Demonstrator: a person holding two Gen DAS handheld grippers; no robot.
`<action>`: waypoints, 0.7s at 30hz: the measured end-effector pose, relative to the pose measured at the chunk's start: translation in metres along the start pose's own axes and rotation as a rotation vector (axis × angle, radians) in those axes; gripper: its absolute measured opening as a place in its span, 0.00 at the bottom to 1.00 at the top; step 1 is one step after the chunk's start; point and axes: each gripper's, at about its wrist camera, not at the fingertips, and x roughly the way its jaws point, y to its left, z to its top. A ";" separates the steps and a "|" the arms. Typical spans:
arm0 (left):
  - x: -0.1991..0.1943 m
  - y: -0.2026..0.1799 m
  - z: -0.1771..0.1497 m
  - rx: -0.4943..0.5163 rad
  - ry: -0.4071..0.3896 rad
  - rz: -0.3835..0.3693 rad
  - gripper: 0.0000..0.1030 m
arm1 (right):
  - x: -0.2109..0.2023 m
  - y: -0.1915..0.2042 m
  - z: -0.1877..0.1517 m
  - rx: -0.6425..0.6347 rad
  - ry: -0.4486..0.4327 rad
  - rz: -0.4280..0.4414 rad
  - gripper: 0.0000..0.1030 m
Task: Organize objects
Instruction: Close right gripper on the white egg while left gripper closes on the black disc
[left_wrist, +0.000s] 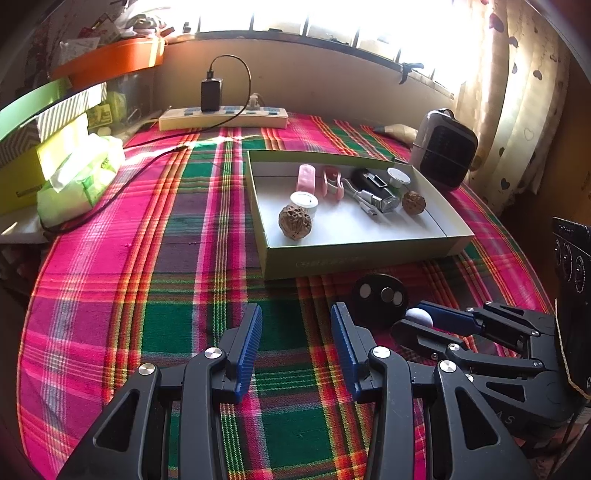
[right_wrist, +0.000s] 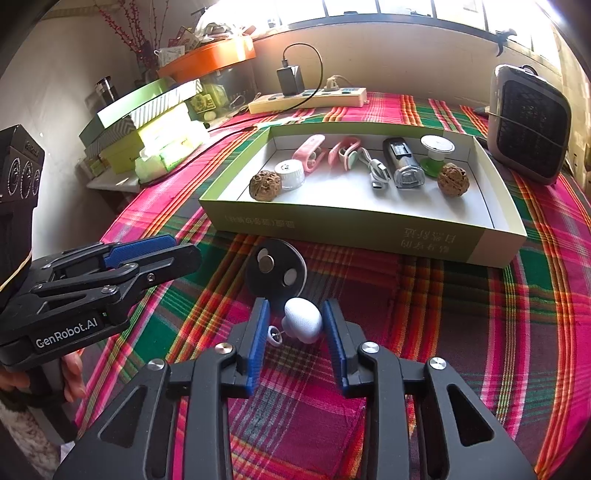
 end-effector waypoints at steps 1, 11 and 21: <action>0.001 -0.001 0.000 0.000 0.003 -0.002 0.36 | 0.000 0.000 0.000 -0.002 0.000 0.000 0.30; 0.004 -0.008 0.004 0.012 0.008 -0.038 0.37 | -0.005 -0.004 -0.003 0.000 -0.007 -0.007 0.22; 0.016 -0.024 0.007 0.049 0.049 -0.097 0.42 | -0.012 -0.018 -0.007 0.025 -0.012 -0.024 0.22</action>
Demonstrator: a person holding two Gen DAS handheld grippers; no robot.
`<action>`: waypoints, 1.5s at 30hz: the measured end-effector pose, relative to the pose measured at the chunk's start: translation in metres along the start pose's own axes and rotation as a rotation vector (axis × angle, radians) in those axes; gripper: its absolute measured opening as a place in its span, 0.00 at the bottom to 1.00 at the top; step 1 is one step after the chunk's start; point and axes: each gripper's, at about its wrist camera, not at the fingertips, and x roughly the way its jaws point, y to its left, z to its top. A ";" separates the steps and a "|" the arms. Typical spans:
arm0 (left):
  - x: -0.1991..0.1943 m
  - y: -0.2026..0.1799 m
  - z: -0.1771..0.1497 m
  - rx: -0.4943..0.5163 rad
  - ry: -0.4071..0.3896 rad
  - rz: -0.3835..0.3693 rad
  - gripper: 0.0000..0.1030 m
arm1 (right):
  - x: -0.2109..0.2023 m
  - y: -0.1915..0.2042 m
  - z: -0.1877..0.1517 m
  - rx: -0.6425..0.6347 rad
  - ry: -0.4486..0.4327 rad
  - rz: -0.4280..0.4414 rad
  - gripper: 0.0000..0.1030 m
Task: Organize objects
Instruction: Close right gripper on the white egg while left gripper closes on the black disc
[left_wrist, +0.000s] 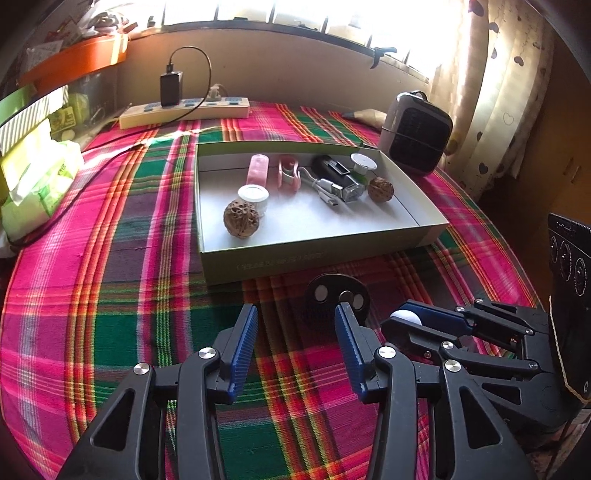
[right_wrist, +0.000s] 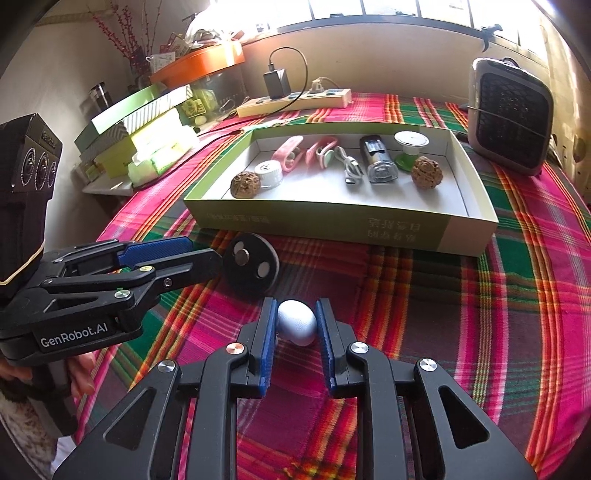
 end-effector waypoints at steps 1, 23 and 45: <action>0.002 -0.002 0.001 0.004 0.002 -0.007 0.43 | -0.001 -0.002 0.000 0.003 -0.002 -0.005 0.22; 0.030 -0.019 0.013 0.043 0.057 -0.012 0.45 | -0.008 -0.029 0.000 0.059 -0.008 -0.010 0.22; 0.032 -0.021 0.014 0.041 0.045 0.000 0.26 | -0.008 -0.032 0.001 0.068 -0.006 -0.003 0.22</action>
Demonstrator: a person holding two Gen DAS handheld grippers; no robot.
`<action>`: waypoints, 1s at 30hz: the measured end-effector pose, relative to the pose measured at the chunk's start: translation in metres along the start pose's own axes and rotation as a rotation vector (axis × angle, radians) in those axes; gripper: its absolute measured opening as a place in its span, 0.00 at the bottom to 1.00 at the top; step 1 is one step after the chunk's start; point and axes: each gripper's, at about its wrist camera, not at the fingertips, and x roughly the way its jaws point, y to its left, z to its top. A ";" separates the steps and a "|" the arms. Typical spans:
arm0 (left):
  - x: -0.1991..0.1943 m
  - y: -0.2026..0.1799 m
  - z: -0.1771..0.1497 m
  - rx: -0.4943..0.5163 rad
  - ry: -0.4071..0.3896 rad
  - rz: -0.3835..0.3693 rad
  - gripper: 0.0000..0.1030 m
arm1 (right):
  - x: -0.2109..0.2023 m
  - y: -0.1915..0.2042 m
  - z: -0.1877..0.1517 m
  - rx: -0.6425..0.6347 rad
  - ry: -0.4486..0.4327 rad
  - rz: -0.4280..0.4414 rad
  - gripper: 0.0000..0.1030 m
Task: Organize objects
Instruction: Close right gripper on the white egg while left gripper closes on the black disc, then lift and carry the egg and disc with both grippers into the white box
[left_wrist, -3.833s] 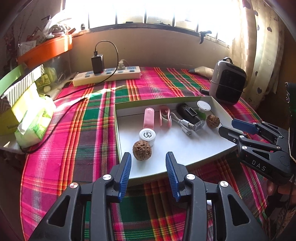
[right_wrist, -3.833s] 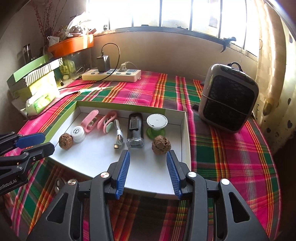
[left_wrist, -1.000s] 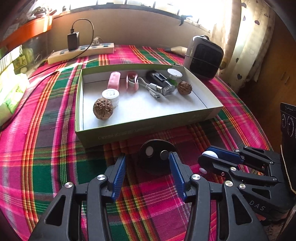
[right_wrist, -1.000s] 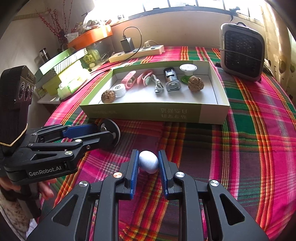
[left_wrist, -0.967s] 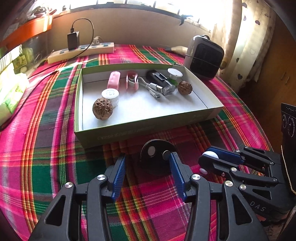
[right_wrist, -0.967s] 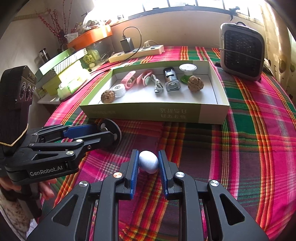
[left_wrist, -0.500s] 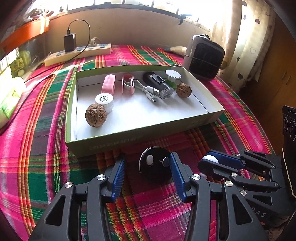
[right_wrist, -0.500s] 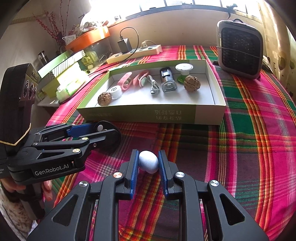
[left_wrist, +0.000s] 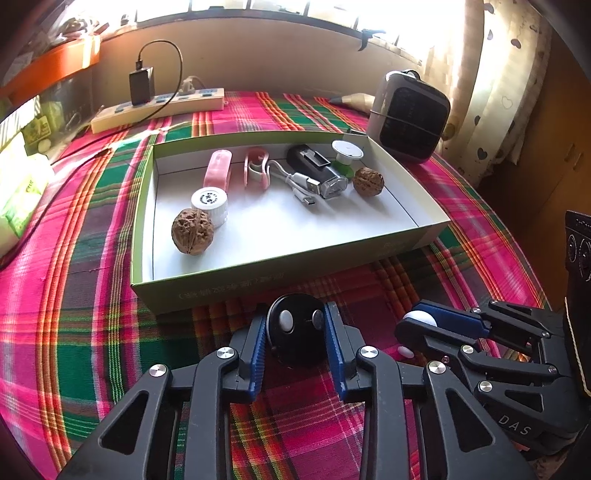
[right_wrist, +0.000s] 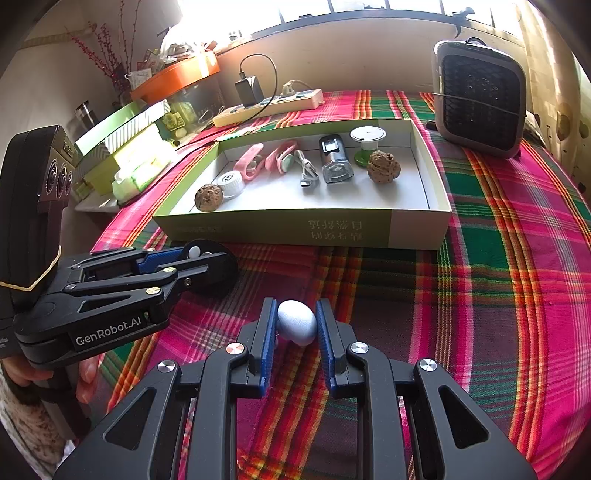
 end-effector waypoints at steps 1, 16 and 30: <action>0.000 0.000 0.000 0.002 -0.001 0.000 0.26 | 0.000 0.000 0.000 -0.001 0.000 0.000 0.22; -0.001 -0.001 -0.001 0.003 -0.003 0.001 0.26 | 0.000 0.001 0.000 -0.001 0.000 -0.001 0.22; -0.003 -0.003 -0.001 0.012 -0.006 0.011 0.26 | 0.000 0.001 0.000 -0.009 -0.004 -0.010 0.22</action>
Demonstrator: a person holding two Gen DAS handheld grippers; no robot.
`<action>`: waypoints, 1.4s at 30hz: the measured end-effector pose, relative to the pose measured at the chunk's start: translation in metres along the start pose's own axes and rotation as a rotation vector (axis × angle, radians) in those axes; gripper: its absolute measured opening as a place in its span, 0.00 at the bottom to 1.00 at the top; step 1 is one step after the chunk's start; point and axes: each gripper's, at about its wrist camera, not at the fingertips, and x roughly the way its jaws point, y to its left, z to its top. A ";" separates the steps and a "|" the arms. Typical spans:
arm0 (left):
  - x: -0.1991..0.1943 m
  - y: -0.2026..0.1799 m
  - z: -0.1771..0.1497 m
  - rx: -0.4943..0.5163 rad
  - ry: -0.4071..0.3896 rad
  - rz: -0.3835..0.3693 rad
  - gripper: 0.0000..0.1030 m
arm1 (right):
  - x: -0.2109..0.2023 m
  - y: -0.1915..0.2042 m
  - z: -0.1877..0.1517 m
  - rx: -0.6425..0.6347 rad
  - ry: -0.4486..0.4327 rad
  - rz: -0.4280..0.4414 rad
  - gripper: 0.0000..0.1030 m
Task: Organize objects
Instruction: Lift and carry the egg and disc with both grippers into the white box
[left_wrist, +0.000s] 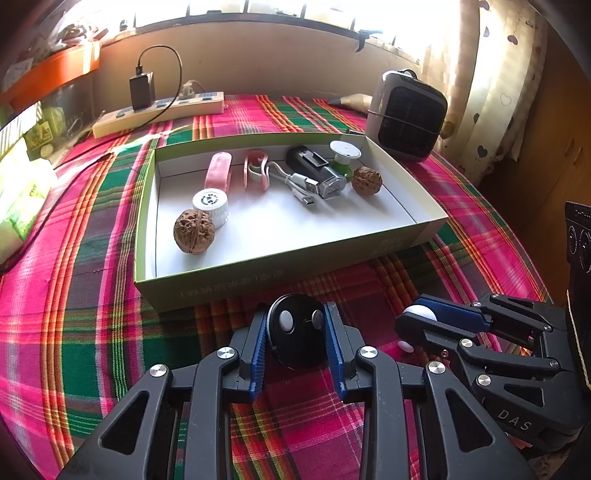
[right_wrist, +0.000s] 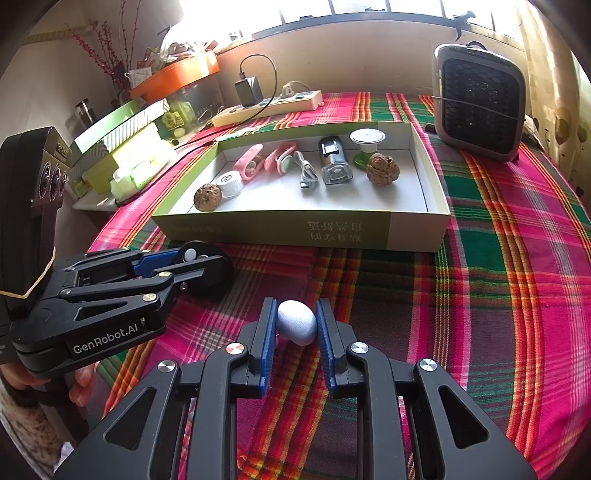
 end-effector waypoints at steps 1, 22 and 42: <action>-0.001 0.000 0.000 0.000 -0.002 0.001 0.26 | 0.000 0.000 0.000 -0.003 -0.001 0.000 0.22; -0.029 -0.007 0.020 0.047 -0.090 0.040 0.26 | -0.019 0.008 0.027 -0.064 -0.074 -0.021 0.22; -0.025 0.001 0.051 0.054 -0.124 0.059 0.26 | -0.014 0.003 0.065 -0.092 -0.108 -0.053 0.22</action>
